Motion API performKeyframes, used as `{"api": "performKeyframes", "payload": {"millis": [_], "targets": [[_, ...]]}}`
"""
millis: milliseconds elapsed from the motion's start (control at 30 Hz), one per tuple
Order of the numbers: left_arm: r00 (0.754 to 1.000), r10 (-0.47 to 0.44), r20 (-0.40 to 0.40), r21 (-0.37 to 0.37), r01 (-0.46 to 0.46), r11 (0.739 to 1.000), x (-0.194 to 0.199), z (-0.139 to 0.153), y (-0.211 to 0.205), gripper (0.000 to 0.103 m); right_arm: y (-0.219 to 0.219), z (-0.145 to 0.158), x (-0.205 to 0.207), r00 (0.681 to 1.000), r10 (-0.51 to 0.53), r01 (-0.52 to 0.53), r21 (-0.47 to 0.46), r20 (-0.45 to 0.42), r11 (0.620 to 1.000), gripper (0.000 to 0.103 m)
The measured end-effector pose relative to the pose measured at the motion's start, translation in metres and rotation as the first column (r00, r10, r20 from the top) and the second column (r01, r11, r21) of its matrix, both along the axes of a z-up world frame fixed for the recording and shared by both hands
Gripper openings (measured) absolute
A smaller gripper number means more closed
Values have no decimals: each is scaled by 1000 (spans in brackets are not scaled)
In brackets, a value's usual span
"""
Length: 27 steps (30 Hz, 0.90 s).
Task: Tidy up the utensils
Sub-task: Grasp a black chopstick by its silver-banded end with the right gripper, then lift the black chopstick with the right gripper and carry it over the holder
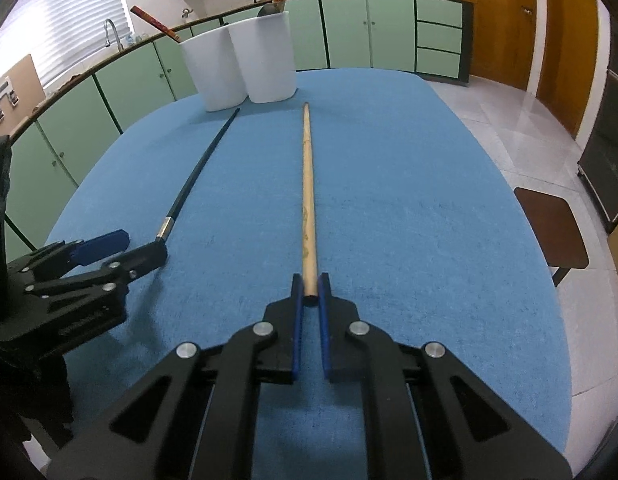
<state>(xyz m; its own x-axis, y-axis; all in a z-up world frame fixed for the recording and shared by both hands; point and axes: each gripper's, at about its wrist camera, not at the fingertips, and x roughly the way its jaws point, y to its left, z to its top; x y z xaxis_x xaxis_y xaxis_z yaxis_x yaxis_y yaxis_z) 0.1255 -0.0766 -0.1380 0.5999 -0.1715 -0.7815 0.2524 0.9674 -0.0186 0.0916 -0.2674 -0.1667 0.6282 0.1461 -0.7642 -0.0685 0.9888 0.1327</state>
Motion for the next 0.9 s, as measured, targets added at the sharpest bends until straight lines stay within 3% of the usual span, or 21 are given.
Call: {"api": "performKeyframes", "payload": {"millis": [267, 333, 433, 633, 900], "targets": [[1000, 17, 22, 54, -18, 998, -2, -1, -8, 19, 1, -1, 1, 1000, 4, -4, -16, 0, 1000, 8], [1000, 7, 24, 63, -9, 998, -2, -1, -12, 8, 2, -1, 1, 1000, 5, -5, -23, 0, 1000, 8], [999, 10, 32, 89, -13, 996, -3, -2, -17, 8, 3, -2, 1, 1000, 5, -5, -24, 2, 1000, 7], [999, 27, 35, 44, -29, 999, -5, 4, -9, 6, 1, 3, -2, 1000, 5, -5, 15, 12, 1000, 7], [991, 18, 134, 12, -20, 1000, -26, 51, 6, 6, 0, 41, -15, 993, 23, -21, -14, 116, 1000, 7]]}}
